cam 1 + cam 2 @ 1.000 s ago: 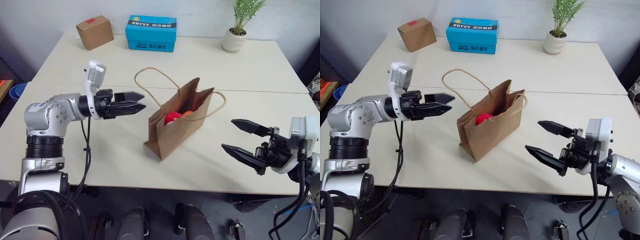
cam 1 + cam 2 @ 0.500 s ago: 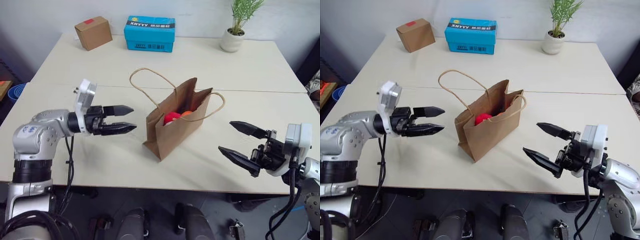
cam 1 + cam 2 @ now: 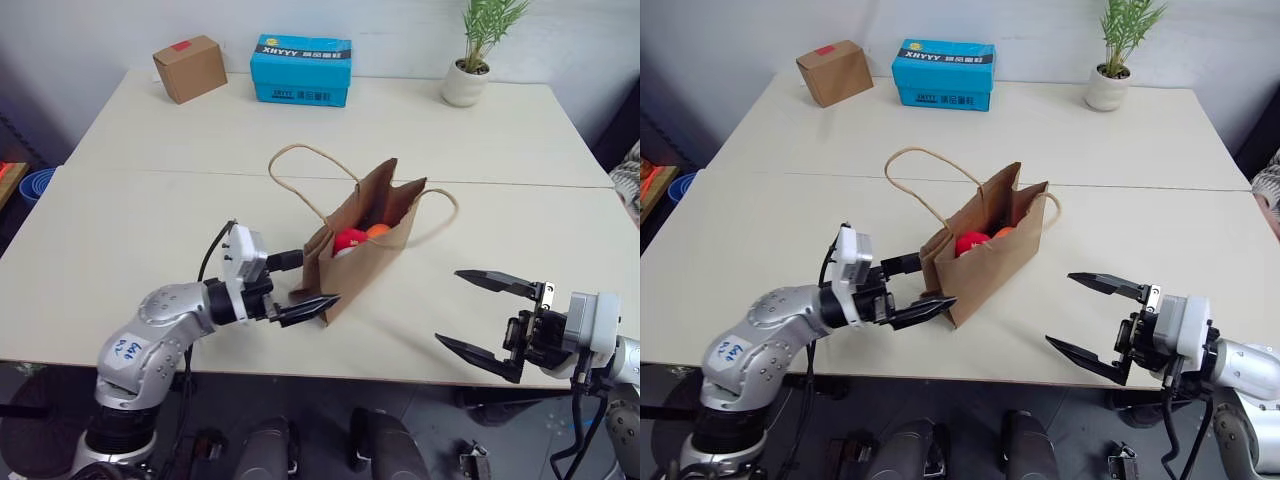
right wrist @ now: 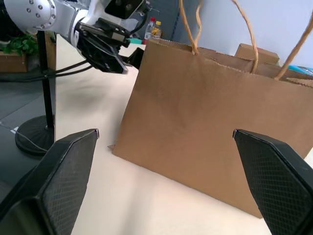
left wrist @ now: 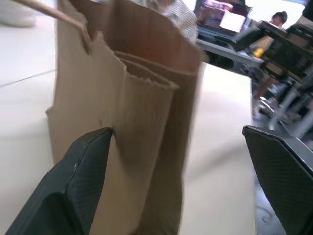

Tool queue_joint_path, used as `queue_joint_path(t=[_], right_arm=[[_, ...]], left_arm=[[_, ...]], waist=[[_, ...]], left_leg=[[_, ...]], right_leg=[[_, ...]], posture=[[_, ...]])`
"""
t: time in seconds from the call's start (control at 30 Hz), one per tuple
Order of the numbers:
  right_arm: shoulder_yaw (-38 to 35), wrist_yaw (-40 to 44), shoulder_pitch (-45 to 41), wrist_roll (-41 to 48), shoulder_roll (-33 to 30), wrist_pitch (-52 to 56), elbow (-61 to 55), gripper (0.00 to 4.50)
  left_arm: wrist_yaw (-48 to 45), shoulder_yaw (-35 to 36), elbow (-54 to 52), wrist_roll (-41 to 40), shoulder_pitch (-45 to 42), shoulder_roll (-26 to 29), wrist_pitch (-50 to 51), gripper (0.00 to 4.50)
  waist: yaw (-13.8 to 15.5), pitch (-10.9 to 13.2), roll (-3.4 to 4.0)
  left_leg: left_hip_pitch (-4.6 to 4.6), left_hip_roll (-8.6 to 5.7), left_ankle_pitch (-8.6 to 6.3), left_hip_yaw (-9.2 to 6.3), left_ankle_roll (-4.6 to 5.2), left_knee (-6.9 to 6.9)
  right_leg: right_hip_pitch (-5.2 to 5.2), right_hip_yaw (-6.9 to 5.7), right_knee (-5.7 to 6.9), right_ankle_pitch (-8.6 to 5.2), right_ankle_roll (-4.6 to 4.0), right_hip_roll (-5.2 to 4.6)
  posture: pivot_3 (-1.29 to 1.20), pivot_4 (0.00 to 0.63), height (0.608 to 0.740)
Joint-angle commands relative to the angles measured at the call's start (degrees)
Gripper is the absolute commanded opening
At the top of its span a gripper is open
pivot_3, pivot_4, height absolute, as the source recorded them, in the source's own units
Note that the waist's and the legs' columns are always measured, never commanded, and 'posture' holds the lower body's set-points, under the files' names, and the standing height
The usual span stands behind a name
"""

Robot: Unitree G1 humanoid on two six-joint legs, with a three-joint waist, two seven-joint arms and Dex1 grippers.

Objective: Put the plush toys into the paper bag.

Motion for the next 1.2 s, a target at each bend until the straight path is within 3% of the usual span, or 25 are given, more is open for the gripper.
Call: queue_joint_path(t=[0.03, 0.07, 0.17, 0.4, 0.57, 0.67, 0.77, 0.97, 1.1, 1.2], right_arm=[[-0.49, -0.65, -0.23, 1.42, -0.76, 0.31, -1.30, 4.50], [-0.49, -1.10, -0.30, 1.44, -0.61, 0.43, -1.44, 4.50], [-0.33, -2.16, -0.36, 1.30, -0.30, 0.66, -1.78, 4.50], [-0.11, -3.48, 1.52, 0.00, 0.58, -0.62, -2.11, 4.50], [-2.39, -3.97, 5.58, -0.63, 1.03, -2.69, -2.89, 4.50], [-6.81, -4.08, 9.56, 0.61, 0.41, -3.00, -4.38, 4.50], [-9.97, -4.10, 12.76, 1.12, 0.41, -3.17, -5.81, 4.50], [-13.79, -5.51, 18.93, 1.16, 2.08, -3.90, -9.18, 4.50], [-14.19, -6.27, 20.91, 0.64, 3.17, -4.47, -10.51, 4.50], [-14.51, -7.10, 21.74, 0.51, 3.89, -5.13, -10.85, 4.50]], left_arm=[[7.56, -1.98, -1.79, 4.05, -0.94, -2.52, -0.75, 4.47], [9.03, -2.69, -1.21, 5.18, -1.38, -3.40, -1.23, 4.47], [11.94, -3.74, 0.79, 6.79, -3.05, -5.66, -1.60, 3.89], [10.05, -4.08, 2.18, 6.32, -5.42, -5.11, -1.93, 1.66], [-4.50, -0.56, 8.31, -1.26, -9.97, 2.27, -0.54, 0.06], [-23.83, -0.84, 17.76, -6.90, -16.78, 10.41, 1.54, 0.02], [-35.93, -3.57, 29.31, -5.01, -24.92, 13.56, -1.91, 0.02], [-50.27, -10.04, 49.09, 4.87, -35.93, 5.53, -22.50, 0.02], [-51.43, -13.16, 60.90, 12.28, -39.47, 1.63, -35.57, 0.02], [-51.69, -12.53, 66.11, 13.30, -40.94, 1.14, -38.08, 0.02]], waist=[[0.02, 0.00, 0.00], [0.03, 0.00, 0.00], [0.23, 0.00, -0.01], [0.12, 0.00, 0.00], [0.08, 0.00, 0.00], [0.08, -0.01, 0.03], [0.29, -0.01, 0.03], [0.39, -0.02, 0.03], [-0.05, -0.01, 0.01], [-0.19, -0.01, 0.01]], left_leg=[[0.02, -0.01, 0.00, 0.00, 0.01, 0.00], [0.02, -0.02, -0.01, 0.00, 0.01, 0.00], [0.02, -0.03, -0.01, 0.00, 0.02, 0.00], [0.02, -0.01, -0.02, -0.01, 0.02, -0.01], [0.01, -0.01, -0.02, -0.03, 0.01, 0.02], [0.04, -0.03, -0.02, 0.01, 0.01, 0.01], [-0.01, -0.04, -0.01, -0.02, 0.00, 0.07], [0.01, -0.11, -0.04, 0.03, 0.07, 0.10], [0.01, -0.10, -0.05, 0.04, 0.09, 0.10], [0.01, -0.03, -0.06, 0.05, 0.09, 0.08]], right_leg=[[0.01, 0.01, 0.00, 0.00, 0.00, -0.01], [0.02, 0.00, 0.00, 0.00, 0.00, -0.01], [0.03, -0.01, -0.01, 0.00, 0.00, 0.00], [0.04, -0.03, 0.01, 0.00, 0.00, 0.01], [0.04, -0.09, 0.00, -0.02, -0.03, 0.08], [0.04, -0.13, 0.00, -0.03, -0.04, 0.15], [0.03, -0.35, 0.01, -0.04, -0.06, 0.29], [0.13, -0.45, -0.01, 0.00, 0.02, 0.27], [0.13, -0.39, -0.04, 0.01, 0.04, 0.28], [0.11, -0.35, -0.04, 0.01, 0.03, 0.28]], posture=[[0.00, 0.150, 0.740], [0.00, 0.150, 0.740], [0.00, 0.150, 0.740], [0.00, 0.150, 0.740], [0.00, 0.150, 0.740], [0.00, 0.150, 0.740], [0.00, 0.150, 0.740], [0.00, 0.150, 0.740], [0.00, 0.150, 0.740], [0.00, 0.150, 0.740]])
